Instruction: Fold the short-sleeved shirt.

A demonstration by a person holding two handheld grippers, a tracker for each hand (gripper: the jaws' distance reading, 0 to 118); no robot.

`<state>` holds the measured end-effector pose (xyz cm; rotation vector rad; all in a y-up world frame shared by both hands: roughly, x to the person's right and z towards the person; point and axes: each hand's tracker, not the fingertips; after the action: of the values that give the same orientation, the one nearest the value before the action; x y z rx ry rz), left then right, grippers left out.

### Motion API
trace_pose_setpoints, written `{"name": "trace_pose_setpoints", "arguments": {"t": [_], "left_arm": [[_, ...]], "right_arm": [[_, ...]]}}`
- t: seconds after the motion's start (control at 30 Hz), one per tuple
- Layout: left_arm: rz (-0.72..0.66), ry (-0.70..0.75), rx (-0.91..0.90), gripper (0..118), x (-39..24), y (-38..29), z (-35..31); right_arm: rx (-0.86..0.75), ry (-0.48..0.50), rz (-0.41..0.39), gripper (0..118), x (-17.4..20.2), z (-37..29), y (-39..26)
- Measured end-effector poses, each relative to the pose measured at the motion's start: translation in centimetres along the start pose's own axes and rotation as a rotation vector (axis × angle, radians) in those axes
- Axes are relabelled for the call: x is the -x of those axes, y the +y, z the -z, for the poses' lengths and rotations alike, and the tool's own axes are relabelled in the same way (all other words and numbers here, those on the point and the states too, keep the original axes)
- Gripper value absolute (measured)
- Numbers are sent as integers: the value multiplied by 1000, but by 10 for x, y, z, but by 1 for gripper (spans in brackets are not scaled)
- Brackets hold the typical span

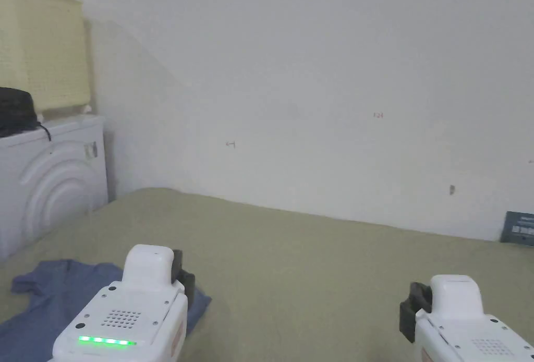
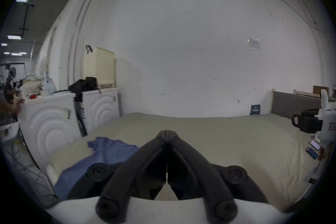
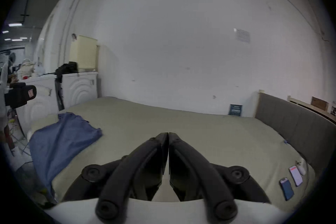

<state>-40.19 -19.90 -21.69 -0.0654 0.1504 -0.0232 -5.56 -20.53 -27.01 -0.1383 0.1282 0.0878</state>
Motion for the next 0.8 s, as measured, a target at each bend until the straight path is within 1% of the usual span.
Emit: {"name": "trace_pose_setpoints", "arguments": {"t": [0.13,0.3,0.4,0.5,0.6,0.67,0.77,0.8], "left_arm": [[9,129,14,0,47,8,-19],[-10,210,25,0,90,5,-42],[-11,235,62,0,105,-3,-44],[-26,229,103,0,116,-12,-33],[-44,204,168,0,126,-15,0],[-45,173,228,0,131,-14,35],[-30,73,349,0,145,-5,106],[-15,34,429,0,148,-1,133]], "right_arm": [[-17,119,24,7,49,19,8],[-23,245,17,7,106,40,11],[-14,296,6,7,130,49,9],[-5,312,-6,7,143,60,3],[2,314,-12,7,149,72,-2],[-4,300,-26,7,151,82,-5],[-11,284,-34,7,152,103,-8],[-10,281,-34,7,153,112,-10]]}}
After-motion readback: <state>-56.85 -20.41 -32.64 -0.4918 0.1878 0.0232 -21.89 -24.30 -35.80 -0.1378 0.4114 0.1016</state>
